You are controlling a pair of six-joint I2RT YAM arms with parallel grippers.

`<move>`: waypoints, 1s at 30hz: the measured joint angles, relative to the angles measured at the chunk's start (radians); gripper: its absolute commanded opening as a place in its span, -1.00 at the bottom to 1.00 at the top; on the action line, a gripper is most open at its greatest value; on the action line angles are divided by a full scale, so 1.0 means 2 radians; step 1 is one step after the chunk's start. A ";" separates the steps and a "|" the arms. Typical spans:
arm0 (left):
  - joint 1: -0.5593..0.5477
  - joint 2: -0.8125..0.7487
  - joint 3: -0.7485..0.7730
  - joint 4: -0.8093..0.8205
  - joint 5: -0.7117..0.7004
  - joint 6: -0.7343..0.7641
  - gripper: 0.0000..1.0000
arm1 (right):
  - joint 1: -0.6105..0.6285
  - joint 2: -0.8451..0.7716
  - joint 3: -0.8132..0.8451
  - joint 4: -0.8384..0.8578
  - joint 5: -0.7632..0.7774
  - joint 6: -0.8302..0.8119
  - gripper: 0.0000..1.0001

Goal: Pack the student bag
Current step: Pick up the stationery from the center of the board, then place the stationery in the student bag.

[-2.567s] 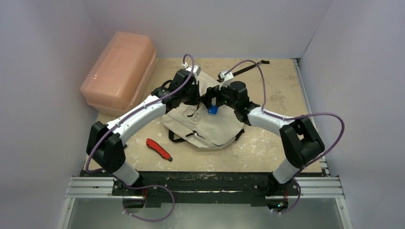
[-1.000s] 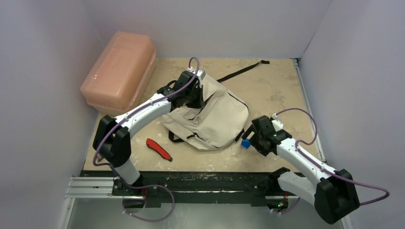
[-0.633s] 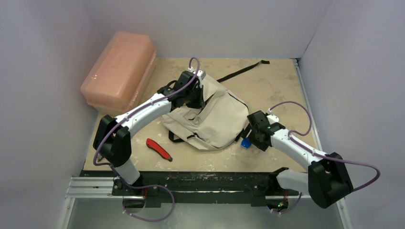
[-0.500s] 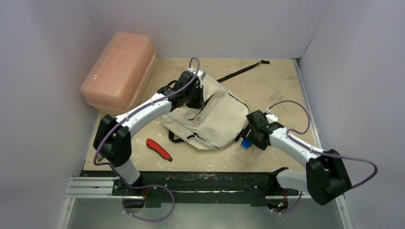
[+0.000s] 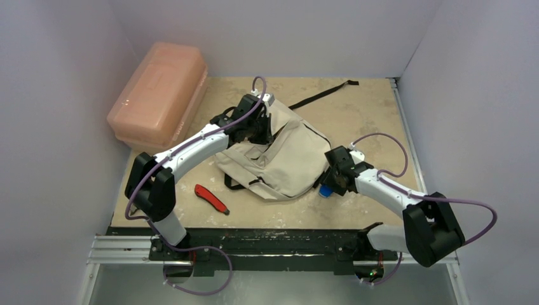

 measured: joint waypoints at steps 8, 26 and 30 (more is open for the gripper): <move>0.000 0.000 0.000 0.000 0.000 0.000 -1.00 | 0.001 -0.019 -0.005 0.000 -0.007 0.007 -1.00; 0.000 0.000 0.019 -0.016 0.002 0.014 -1.00 | 0.001 0.038 0.057 0.340 -0.252 -0.081 -1.00; 0.000 -0.002 0.020 -0.020 0.002 0.017 -1.00 | 0.001 0.135 0.092 0.463 -0.298 -0.052 -1.00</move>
